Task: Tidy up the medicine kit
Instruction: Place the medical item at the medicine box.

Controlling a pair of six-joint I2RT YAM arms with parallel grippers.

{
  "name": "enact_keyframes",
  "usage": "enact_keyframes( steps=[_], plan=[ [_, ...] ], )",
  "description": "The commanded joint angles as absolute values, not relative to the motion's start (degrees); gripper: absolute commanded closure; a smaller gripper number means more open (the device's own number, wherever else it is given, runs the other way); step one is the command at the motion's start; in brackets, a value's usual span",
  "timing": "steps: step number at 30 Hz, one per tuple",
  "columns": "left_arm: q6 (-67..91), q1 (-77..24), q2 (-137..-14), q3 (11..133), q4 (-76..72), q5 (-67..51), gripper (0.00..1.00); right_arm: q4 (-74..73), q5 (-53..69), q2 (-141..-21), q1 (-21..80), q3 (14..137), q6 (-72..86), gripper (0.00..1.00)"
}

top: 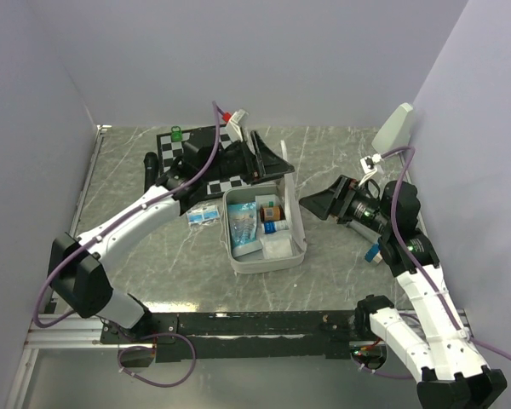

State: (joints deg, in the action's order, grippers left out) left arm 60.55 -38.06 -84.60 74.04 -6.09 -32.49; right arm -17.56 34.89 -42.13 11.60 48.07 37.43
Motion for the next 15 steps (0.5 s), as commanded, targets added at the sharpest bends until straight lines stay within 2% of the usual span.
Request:
enact_keyframes(
  steps=[1,5,10,15],
  plan=[
    [59.9,-38.1,-87.6,77.7,-10.0,-33.2,0.25,-14.8,35.6,-42.6,11.2,48.1,37.4,0.00],
    [64.1,-39.3,-92.6,78.6,-17.6,-34.8,0.25,-16.9,34.5,-42.7,11.2,49.0,35.8,0.00],
    [62.4,-41.1,-99.0,87.7,-13.6,-35.7,0.25,-19.2,31.5,-42.7,11.2,50.6,34.0,0.00],
    [63.4,-42.3,-103.2,91.6,-14.6,-36.8,0.25,-24.1,25.7,-45.5,11.2,52.5,32.0,0.00]
  ],
)
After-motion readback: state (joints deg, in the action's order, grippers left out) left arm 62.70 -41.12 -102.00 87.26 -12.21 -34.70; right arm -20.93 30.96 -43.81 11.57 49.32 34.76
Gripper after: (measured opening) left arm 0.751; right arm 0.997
